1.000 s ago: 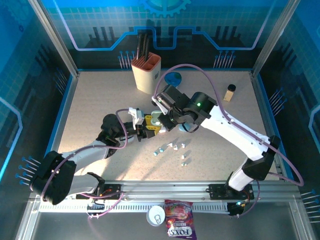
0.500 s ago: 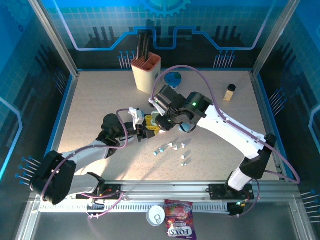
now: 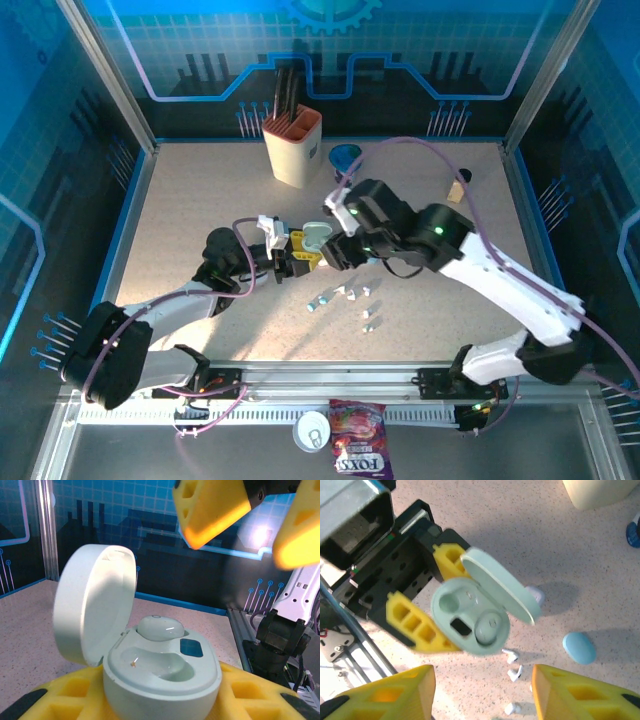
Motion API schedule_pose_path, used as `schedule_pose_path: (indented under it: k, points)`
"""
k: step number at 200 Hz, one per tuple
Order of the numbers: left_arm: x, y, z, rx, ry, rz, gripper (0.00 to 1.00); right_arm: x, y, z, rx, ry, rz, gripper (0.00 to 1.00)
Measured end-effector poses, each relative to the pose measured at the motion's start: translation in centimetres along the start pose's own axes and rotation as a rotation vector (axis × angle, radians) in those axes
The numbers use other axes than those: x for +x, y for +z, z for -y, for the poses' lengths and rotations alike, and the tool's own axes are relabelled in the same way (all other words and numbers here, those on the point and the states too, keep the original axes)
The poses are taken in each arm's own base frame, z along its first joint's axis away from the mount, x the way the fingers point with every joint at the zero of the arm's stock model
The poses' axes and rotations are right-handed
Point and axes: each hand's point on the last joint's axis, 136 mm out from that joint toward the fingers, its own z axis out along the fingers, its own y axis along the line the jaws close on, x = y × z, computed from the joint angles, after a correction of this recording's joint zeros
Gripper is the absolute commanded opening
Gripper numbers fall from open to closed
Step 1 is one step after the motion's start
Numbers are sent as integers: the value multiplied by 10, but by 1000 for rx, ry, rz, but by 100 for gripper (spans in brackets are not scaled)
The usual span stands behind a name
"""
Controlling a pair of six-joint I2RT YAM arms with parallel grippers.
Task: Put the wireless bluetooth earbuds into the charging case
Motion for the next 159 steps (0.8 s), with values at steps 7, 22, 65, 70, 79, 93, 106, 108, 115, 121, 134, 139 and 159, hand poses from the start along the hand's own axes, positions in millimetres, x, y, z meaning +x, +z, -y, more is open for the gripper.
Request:
schedule_pose_path:
  k: [7, 22, 65, 70, 79, 93, 106, 108, 115, 121, 134, 139, 159]
  points:
    - [0, 0, 0, 0, 0, 0, 39, 4, -4, 7, -5, 35, 23, 58]
    - [0, 0, 0, 0, 1, 1, 39, 18, -9, 28, 0, 124, 64, 58]
    - [-1, 0, 0, -2, 4, 3, 38, 80, 2, 81, 86, 391, 65, 57]
    - [-1, 0, -1, -2, 4, 4, 38, 91, 5, 86, 100, 429, 52, 57]
    - [-2, -1, -1, -3, 6, 6, 38, 111, 13, 92, 116, 490, 17, 57]
    - [-3, -1, -2, -6, 10, 9, 39, 140, 29, 94, 117, 566, -46, 57]
    - [-4, -2, -2, -8, 14, 13, 38, 166, 46, 89, 96, 618, -113, 57]
    - [-4, -2, -2, -8, 14, 13, 39, 168, 48, 88, 93, 623, -119, 57]
    - [-4, -2, -3, -9, 15, 14, 39, 181, 56, 86, 80, 646, -155, 57]
    - [-4, -2, -3, -8, 15, 14, 39, 191, 62, 83, 69, 665, -187, 57]
    - [-4, -2, -2, -8, 16, 14, 39, 203, 75, 77, 37, 689, -230, 58]
    - [-4, -2, -2, -8, 17, 15, 39, 206, 80, 74, 20, 697, -246, 58]
    - [-5, -2, -3, -9, 20, 17, 39, 212, 98, 65, -38, 710, -291, 59]
